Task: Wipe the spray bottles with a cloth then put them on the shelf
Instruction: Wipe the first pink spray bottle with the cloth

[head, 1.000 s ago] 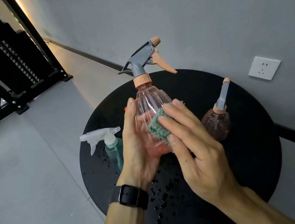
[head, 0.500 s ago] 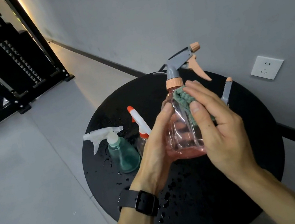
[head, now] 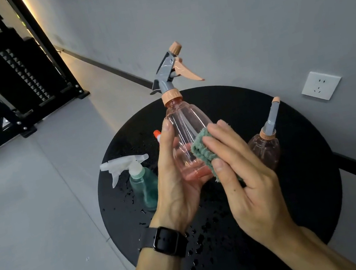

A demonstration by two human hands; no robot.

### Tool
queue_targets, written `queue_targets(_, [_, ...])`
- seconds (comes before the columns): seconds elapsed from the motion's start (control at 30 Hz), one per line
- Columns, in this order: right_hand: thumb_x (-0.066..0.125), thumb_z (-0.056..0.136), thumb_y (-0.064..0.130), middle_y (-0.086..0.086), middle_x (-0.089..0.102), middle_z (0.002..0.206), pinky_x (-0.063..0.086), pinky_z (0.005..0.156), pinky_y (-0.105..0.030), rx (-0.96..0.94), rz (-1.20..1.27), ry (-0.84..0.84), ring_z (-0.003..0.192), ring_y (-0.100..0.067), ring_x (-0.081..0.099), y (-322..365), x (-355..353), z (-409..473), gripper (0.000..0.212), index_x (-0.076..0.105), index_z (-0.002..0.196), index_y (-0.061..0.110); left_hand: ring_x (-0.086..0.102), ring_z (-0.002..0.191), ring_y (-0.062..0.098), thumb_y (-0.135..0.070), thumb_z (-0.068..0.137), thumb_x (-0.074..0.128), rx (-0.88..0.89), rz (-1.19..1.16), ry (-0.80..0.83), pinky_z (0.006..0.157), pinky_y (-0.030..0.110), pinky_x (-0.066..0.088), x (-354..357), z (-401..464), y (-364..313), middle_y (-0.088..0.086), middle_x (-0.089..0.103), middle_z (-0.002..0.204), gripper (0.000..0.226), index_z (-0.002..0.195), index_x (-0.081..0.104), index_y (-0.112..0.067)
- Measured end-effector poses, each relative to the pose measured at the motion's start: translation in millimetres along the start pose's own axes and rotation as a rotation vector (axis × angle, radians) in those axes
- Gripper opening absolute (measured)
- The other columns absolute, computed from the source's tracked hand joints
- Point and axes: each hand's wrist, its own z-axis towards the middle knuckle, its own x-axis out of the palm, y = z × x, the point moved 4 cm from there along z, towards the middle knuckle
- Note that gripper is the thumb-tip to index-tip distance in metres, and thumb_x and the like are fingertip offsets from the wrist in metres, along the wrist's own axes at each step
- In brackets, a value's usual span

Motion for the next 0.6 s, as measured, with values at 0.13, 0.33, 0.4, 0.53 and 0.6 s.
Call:
queue_targets(0.13, [0.044, 0.098, 0.009, -0.008, 0.048, 0.144, 0.034, 0.114, -0.030, -0.015, -0.009, 0.002, 0.142, -0.021, 0.037, 0.3, -0.3, 0.8, 0.035, 0.052, 0.132, 0.002, 0.059, 0.114, 0.033, -0.062, 0.093, 0.051, -0.039, 0.006, -0.002, 0.095, 0.047, 0.049, -4.4, 1.1, 3.0, 0.025, 0.060, 0.136, 0.067, 0.133, 0.061, -0.009])
queue_targets(0.33, [0.044, 0.099, 0.011, -0.003, 0.047, 0.145, 0.036, 0.113, -0.033, 0.059, 0.028, -0.032, 0.142, -0.016, 0.036, -7.0, -7.7, 9.9, 0.036, 0.051, 0.134, 0.005, 0.068, 0.084, 0.019, -0.054, 0.098, 0.035, -0.117, 0.185, 0.076, 0.072, 0.036, 0.055, 1.6, -2.2, 8.7, 0.007, 0.071, 0.093, 0.054, 0.106, 0.071, -0.015])
queue_targets(0.4, [0.044, 0.099, 0.012, -0.001, 0.047, 0.145, 0.036, 0.113, -0.029, 0.098, 0.039, -0.050, 0.141, -0.013, 0.037, -9.9, -11.0, 14.2, 0.036, 0.052, 0.134, 0.005, 0.067, 0.081, 0.019, -0.054, 0.097, 0.036, -0.136, 0.207, 0.081, 0.072, 0.036, 0.055, 2.7, -2.5, 11.5, 0.003, 0.070, 0.090, 0.050, 0.100, 0.070, -0.017])
queue_targets(0.53, [0.044, 0.102, 0.013, 0.000, 0.049, 0.144, 0.036, 0.111, -0.021, 0.168, 0.068, -0.043, 0.139, -0.007, 0.038, -14.9, -15.6, 20.1, 0.035, 0.051, 0.136, 0.008, 0.070, 0.090, 0.021, -0.056, 0.098, 0.039, -0.142, 0.257, 0.070, 0.081, 0.043, 0.055, 6.8, -4.7, 11.2, 0.004, 0.073, 0.101, 0.051, 0.110, 0.072, -0.020])
queue_targets(0.6, [0.044, 0.101, 0.015, 0.001, 0.050, 0.144, 0.035, 0.108, -0.015, 0.222, 0.090, -0.032, 0.138, -0.003, 0.039, -18.4, -16.8, 21.5, 0.036, 0.050, 0.137, 0.013, 0.072, 0.093, 0.021, -0.061, 0.093, 0.051, -0.112, 0.296, 0.064, 0.081, 0.042, 0.057, 8.2, -5.5, 11.5, 0.005, 0.074, 0.108, 0.050, 0.120, 0.070, -0.022])
